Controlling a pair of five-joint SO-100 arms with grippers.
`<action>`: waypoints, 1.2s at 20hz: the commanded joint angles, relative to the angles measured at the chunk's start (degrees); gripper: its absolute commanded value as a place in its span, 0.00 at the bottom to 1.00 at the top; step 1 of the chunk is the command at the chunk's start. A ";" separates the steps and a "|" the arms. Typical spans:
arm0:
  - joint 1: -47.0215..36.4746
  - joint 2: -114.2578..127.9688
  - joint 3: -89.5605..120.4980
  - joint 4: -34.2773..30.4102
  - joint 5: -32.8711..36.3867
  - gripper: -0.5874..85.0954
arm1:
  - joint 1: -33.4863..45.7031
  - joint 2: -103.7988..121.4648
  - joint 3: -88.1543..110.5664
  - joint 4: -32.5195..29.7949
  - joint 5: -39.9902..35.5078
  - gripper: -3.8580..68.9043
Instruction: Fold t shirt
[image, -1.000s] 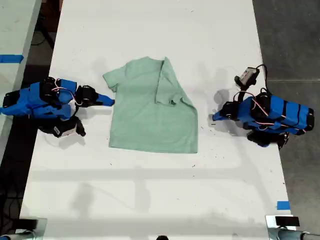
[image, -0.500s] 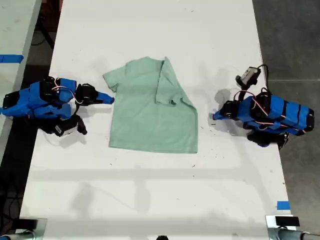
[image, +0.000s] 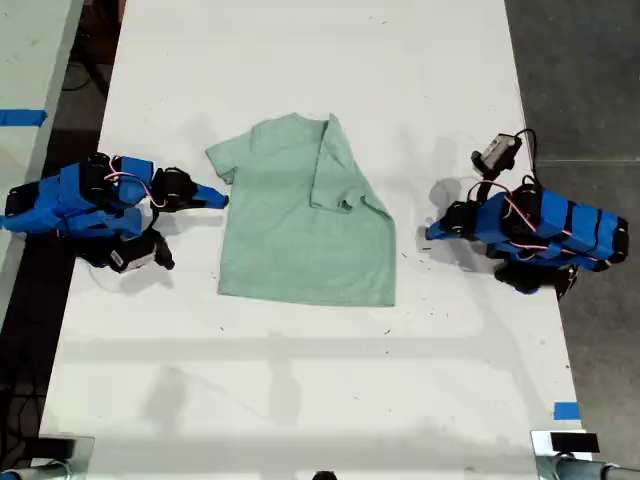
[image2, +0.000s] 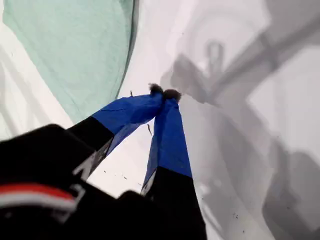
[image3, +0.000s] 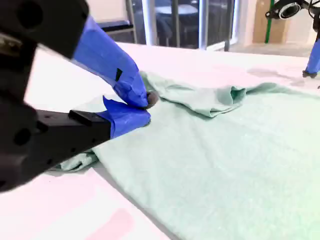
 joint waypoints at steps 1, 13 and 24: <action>-9.93 -31.11 -23.99 5.36 7.91 0.00 | 0.79 0.44 2.20 -0.44 0.35 0.05; -40.87 -103.71 -67.32 8.17 38.32 0.27 | 0.26 0.44 2.29 -0.53 0.18 0.05; -25.93 -102.92 -84.99 20.13 26.19 0.00 | -0.18 0.44 2.29 -0.53 0.26 0.05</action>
